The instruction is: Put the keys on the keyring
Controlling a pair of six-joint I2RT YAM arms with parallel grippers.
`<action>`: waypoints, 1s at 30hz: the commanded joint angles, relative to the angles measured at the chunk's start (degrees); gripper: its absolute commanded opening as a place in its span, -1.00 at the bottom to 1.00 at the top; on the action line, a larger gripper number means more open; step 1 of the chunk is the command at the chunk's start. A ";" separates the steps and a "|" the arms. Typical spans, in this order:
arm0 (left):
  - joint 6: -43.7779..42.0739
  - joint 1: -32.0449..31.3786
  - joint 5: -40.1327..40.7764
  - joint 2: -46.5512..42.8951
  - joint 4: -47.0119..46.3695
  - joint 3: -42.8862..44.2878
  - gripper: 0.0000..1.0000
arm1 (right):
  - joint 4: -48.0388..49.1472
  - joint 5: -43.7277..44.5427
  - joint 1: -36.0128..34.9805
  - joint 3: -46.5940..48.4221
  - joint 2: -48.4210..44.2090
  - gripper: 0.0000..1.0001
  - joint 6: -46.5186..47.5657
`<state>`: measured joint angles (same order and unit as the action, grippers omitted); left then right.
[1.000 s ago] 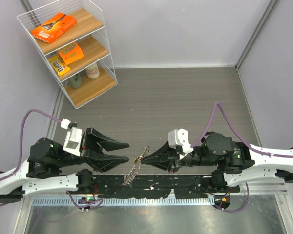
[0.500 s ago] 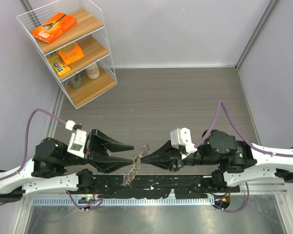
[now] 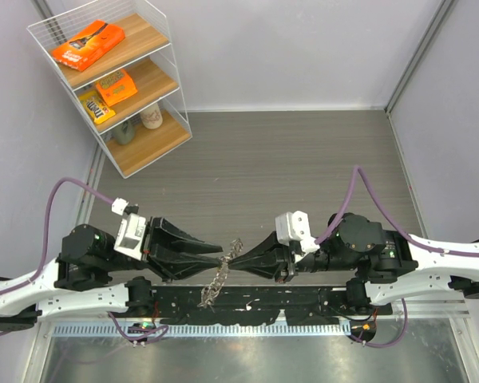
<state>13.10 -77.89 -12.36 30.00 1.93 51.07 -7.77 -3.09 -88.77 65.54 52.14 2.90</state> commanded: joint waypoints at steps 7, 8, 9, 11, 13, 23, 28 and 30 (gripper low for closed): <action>-0.36 -0.07 -2.14 0.33 -2.99 -0.09 -0.38 | 4.61 -0.07 -0.26 3.37 -1.69 -0.88 1.06; -0.45 -0.16 -2.05 0.15 -3.16 -0.27 -0.38 | 4.69 0.02 -0.35 3.37 -1.69 -0.88 1.06; -0.36 -0.07 -2.05 0.15 -3.34 -0.44 -0.38 | 4.69 -0.07 -0.26 3.37 -1.69 -0.89 1.15; -0.45 -0.16 -2.23 0.15 -3.43 -0.36 -0.38 | 4.69 -0.25 -0.26 3.46 -1.52 -0.89 1.15; -0.45 -0.07 -2.40 0.41 -3.34 -0.27 -0.39 | 4.87 -0.25 -0.26 3.46 -1.51 -0.88 1.15; -0.45 -0.07 -2.93 0.24 -3.34 -0.27 -0.56 | 6.01 -0.07 -0.35 3.02 -2.22 -0.88 1.41; -0.45 -0.16 -3.02 0.24 -3.25 -0.44 -0.66 | 7.42 0.02 -0.44 2.23 -2.74 -0.88 2.20; -0.45 -0.16 -3.02 0.32 -2.99 -0.18 -0.70 | 9.24 0.10 -0.61 1.61 -3.18 -0.88 2.73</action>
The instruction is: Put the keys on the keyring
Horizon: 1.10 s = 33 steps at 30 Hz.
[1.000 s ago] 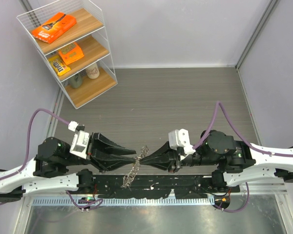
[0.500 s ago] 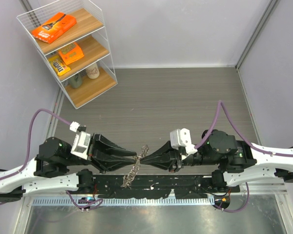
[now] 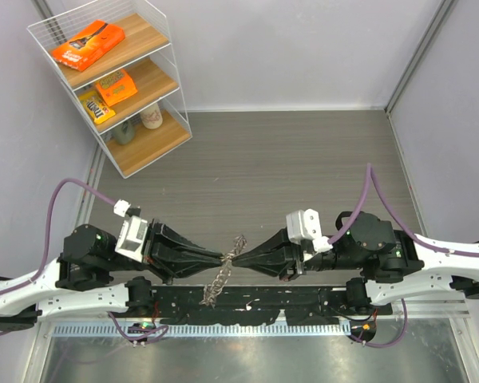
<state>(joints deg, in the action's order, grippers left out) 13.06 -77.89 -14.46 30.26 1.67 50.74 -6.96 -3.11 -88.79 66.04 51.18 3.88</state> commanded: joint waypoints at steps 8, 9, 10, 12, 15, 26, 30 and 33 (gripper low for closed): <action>-0.67 -0.16 -0.83 -0.20 -2.46 0.59 -0.75 | 8.54 -0.23 -0.77 2.07 -0.91 -0.88 2.27; -0.67 -0.16 -0.92 -0.12 -2.46 0.50 -0.75 | 8.46 -0.23 -0.77 2.07 -0.73 -0.89 2.53; -0.67 -0.07 -1.01 -0.03 -2.46 0.67 -0.75 | 8.54 -0.05 -0.85 2.07 -0.73 -0.88 2.62; -0.67 -0.07 -1.27 0.15 -2.38 0.85 -0.77 | 8.89 -0.05 -0.85 2.16 -0.29 -0.89 2.80; -0.67 -0.07 -1.80 0.41 -2.38 1.29 -0.78 | 9.77 0.04 -1.12 2.07 0.41 -0.88 3.67; -0.67 -0.07 -3.03 0.77 -2.46 1.03 -0.85 | 17.50 5.92 -3.40 -2.93 -0.73 -0.88 12.63; -0.67 -0.16 -2.94 0.41 -2.38 0.94 -0.86 | 19.09 8.29 -4.19 -3.90 -0.47 -0.89 16.50; -0.67 -0.07 -3.03 0.33 -2.38 0.94 -0.86 | 19.97 11.98 -5.16 -4.52 -0.11 -0.89 18.88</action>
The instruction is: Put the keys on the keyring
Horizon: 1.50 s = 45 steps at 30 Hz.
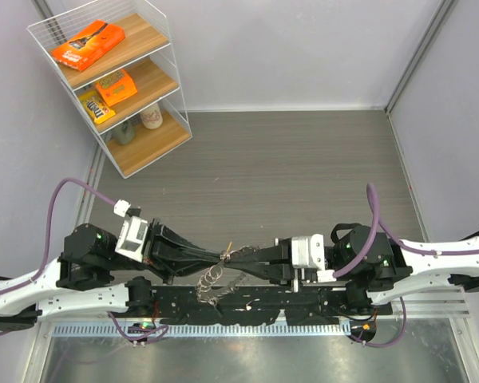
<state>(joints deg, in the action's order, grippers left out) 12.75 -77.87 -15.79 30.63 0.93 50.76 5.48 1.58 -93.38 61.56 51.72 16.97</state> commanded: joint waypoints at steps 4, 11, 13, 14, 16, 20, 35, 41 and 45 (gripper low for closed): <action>-0.45 -0.09 -1.61 -0.22 -1.72 0.83 -0.86 | 11.04 10.98 -2.15 -1.97 -0.57 -0.89 9.39; -0.54 -0.18 -1.87 0.13 -1.72 1.00 -0.86 | 14.30 20.29 -6.37 -3.38 0.83 -0.89 18.00; -0.62 -0.09 -2.14 -0.05 -1.89 0.92 -0.87 | 14.65 22.22 -7.07 -3.64 1.18 -0.89 19.76; -0.62 -0.18 -2.31 -0.13 -1.81 0.92 -0.87 | 14.65 22.84 -7.34 -3.81 1.27 -0.89 20.55; -0.71 -0.09 -2.40 -0.57 -1.72 0.83 -0.86 | 14.65 23.72 -7.51 -4.08 1.19 -0.88 21.43; -0.62 -0.09 -2.66 -1.36 -2.16 0.21 -0.86 | 14.56 25.22 -7.87 -4.43 0.84 -0.88 23.54; 0.08 -0.09 -6.97 -1.02 -3.04 0.04 -0.70 | 13.24 23.73 -8.04 -3.99 1.53 -0.89 26.01; 0.08 -0.09 -7.32 -0.31 -2.86 0.21 -0.44 | 13.42 23.20 -8.22 -3.99 1.63 -0.89 26.18; -0.10 -0.09 -6.01 -1.27 -2.69 -0.22 -0.24 | 13.42 23.02 -8.31 -4.17 1.01 -0.88 26.09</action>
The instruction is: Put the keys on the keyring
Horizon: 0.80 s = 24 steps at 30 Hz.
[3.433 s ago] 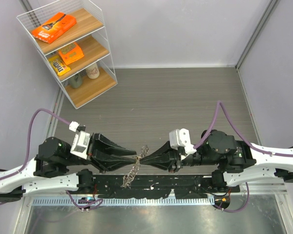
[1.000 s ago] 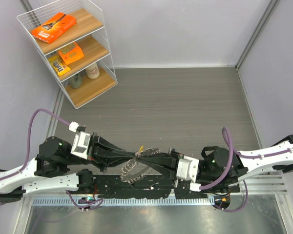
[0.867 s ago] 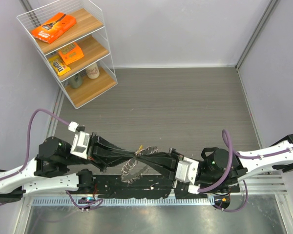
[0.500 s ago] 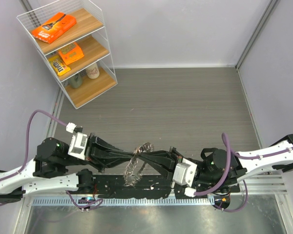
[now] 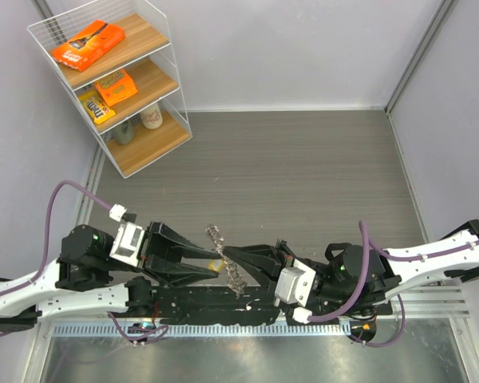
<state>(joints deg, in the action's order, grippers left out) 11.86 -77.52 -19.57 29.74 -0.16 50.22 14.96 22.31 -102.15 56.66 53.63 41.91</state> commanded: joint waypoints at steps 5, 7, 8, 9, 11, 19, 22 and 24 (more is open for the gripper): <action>0.71 -0.44 -1.26 -1.35 -0.98 -0.21 -0.17 | 4.90 2.30 0.28 0.03 -1.33 -0.89 1.15; 0.71 -0.44 -0.73 -1.79 -0.80 -0.47 -0.15 | 4.99 2.57 0.20 -0.15 -1.59 -0.89 1.07; 0.62 -0.44 -0.47 -1.96 -0.63 -0.64 -0.14 | 5.08 2.57 0.20 -0.24 -1.68 -0.89 1.07; 0.54 -0.44 -0.21 -2.31 -0.45 -0.73 -0.12 | 5.16 2.83 0.20 -0.41 -1.86 -0.88 1.07; 0.45 -0.44 0.76 -2.84 -0.10 -1.08 -0.09 | 5.34 2.92 0.20 -0.85 -2.21 -0.89 0.98; -0.52 -0.44 3.23 -4.60 -0.01 -1.88 -0.03 | 5.78 3.80 0.11 -1.91 -3.35 -0.88 0.98; -0.87 -0.44 3.58 -4.51 1.83 -1.61 -0.03 | 6.30 4.67 0.02 -2.70 -3.79 -0.89 1.07; -1.05 -0.44 4.01 -4.42 2.01 -1.61 -0.03 | 6.66 5.46 0.11 -3.31 -4.05 -0.89 0.72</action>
<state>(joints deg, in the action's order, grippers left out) 11.53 -77.65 -17.04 25.47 1.48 48.36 18.28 25.36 -102.10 54.78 50.76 42.37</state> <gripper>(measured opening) 0.485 0.060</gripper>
